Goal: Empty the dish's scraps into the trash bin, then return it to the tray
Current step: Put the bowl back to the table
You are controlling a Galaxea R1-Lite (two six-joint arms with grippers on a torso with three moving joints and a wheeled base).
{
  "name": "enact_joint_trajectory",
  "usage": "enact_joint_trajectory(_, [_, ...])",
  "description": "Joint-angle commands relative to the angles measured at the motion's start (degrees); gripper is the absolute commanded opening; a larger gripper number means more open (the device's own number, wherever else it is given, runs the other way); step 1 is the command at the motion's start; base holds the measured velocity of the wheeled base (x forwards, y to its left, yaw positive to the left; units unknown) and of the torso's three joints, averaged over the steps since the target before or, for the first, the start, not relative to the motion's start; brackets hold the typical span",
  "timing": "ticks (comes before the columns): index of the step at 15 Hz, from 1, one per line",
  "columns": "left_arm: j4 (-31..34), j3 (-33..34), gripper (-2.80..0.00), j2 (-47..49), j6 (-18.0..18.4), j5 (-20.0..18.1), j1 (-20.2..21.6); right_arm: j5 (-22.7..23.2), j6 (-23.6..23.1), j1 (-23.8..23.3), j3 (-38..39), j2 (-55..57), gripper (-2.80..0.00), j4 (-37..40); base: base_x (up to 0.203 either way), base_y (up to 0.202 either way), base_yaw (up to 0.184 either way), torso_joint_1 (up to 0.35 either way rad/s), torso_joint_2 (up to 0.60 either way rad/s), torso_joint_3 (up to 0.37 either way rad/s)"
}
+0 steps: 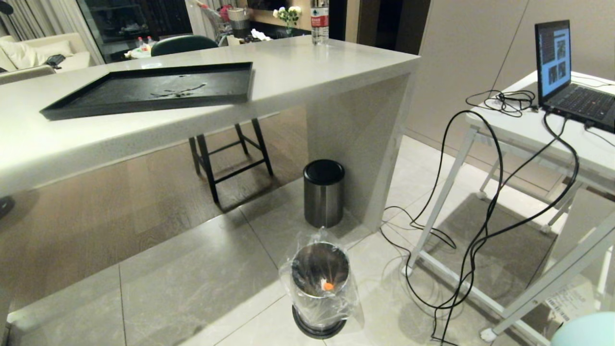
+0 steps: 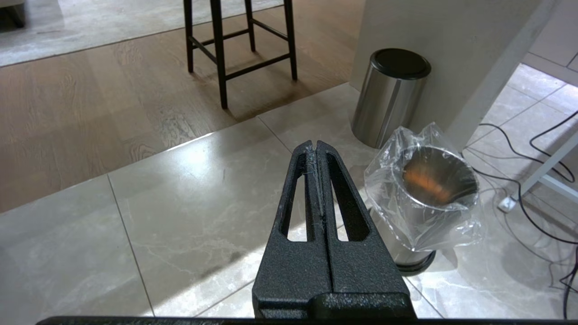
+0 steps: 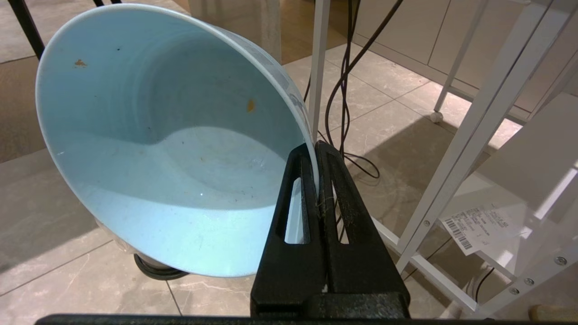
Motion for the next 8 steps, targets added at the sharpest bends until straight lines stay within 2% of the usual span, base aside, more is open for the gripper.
enact_joint_trajectory(1, [-0.02, 0.00, -2.80, 0.06, -0.13, 0.05, 0.02, 0.01, -0.02, 0.01, 0.00, 0.07, -2.80, -0.04, 0.000, 0.000, 0.000, 0.000, 0.00, 0.000])
enact_joint_trajectory(8, [-0.02, 0.00, -2.80, 0.06, -0.04, 0.05, 0.02, 0.01, -0.02, 0.01, 0.00, 0.07, -2.80, -0.04, 0.000, 0.000, 0.000, 0.000, 0.00, 0.000])
